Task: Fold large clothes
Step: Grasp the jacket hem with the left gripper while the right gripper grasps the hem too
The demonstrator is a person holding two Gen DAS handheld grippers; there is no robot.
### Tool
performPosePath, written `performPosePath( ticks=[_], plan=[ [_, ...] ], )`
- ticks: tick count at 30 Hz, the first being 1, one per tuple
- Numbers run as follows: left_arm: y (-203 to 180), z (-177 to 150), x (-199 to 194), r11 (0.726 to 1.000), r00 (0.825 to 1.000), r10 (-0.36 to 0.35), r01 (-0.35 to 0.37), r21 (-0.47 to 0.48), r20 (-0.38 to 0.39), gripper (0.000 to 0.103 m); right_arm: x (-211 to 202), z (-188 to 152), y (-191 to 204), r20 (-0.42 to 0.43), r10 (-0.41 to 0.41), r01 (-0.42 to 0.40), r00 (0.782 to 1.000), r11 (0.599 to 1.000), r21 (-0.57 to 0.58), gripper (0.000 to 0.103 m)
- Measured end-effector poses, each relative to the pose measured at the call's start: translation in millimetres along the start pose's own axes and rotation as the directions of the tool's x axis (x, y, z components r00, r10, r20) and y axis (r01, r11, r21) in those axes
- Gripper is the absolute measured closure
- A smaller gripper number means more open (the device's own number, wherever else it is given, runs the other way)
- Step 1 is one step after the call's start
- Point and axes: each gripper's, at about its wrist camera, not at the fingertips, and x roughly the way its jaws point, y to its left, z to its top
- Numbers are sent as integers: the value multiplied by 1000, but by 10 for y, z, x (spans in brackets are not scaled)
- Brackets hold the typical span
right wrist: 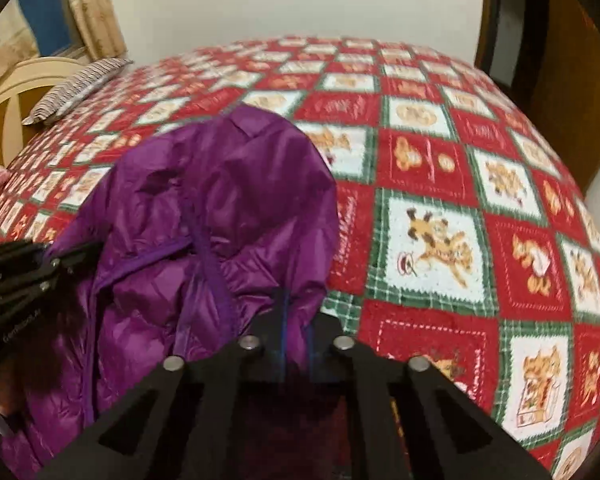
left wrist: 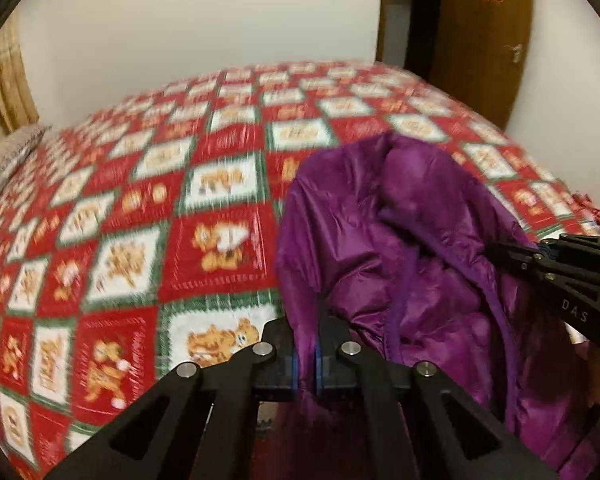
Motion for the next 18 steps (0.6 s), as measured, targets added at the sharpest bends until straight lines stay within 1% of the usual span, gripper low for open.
performPosePath(
  ticks=[1, 3, 4, 6, 7, 8, 9, 10, 11, 12, 13, 14, 15, 16, 17, 18],
  plan=[
    [-4, 12, -160, 1000, 999, -6, 5, 6, 38, 99, -141, -19, -3, 36, -1, 1, 999, 1000, 2, 96],
    [-21, 13, -365, 1000, 996, -21, 19, 21, 88, 99, -367, -48, 13, 93, -4, 4, 996, 1000, -5, 97],
    [-51, -9, -521, 999, 993, -14, 9, 46, 119, 100, -541, -73, 41, 130, -1, 3, 992, 1000, -15, 97],
    [-100, -65, -807, 997, 983, -31, 17, 77, 183, 100, -782, -118, 90, 178, -1, 5, 984, 1000, -24, 97],
    [-150, -138, -1031, 994, 973, -29, 4, 111, 227, 100, -937, -150, 128, 211, 2, 4, 978, 1000, -31, 97],
    [-173, -181, -1146, 992, 966, -29, -4, 126, 256, 100, -1089, -189, 181, 251, 0, 11, 968, 999, -42, 97],
    [-195, -272, -1334, 990, 953, -45, 3, 140, 301, 100, -1298, -285, 233, 292, 1, 16, 956, 998, -55, 97],
    [-230, -419, -1575, 986, 934, -56, -3, 167, 352, 100, -1382, -320, 274, 314, 7, 13, 949, 998, -63, 97],
    [-257, -548, -1737, 982, 920, -53, -22, 187, 389, 99, -1539, -413, 333, 345, 17, 10, 938, 997, -77, 97],
    [-268, -691, -1900, 980, 902, -65, -22, 196, 426, 99, -1657, -497, 367, 364, 16, 17, 931, 996, -88, 97],
    [-281, -843, -2046, 977, 890, -83, -15, 212, 449, 99, -1791, -605, 411, 386, 21, 20, 922, 995, -101, 97],
    [-291, -944, -2130, 975, 883, -88, -19, 223, 461, 99, -1938, -747, 454, 402, 32, 15, 915, 993, -113, 97],
    [-306, -1091, -2235, 973, 878, -97, -17, 232, 469, 99, -2015, -846, 489, 409, 34, 18, 912, 992, -123, 97],
    [-336, -1285, -2338, 969, 879, -110, -9, 246, 464, 99, -2137, -1014, 540, 412, 40, 19, 910, 990, -137, 97],
    [-357, -1427, -2392, 966, 883, -109, -13, 257, 457, 99, -2188, -1110, 561, 407, 49, 10, 912, 990, -140, 97],
    [-378, -1534, -2413, 964, 886, -108, -17, 265, 451, 99, -2217, -1220, 583, 386, 62, -7, 920, 990, -143, 97]
  ],
)
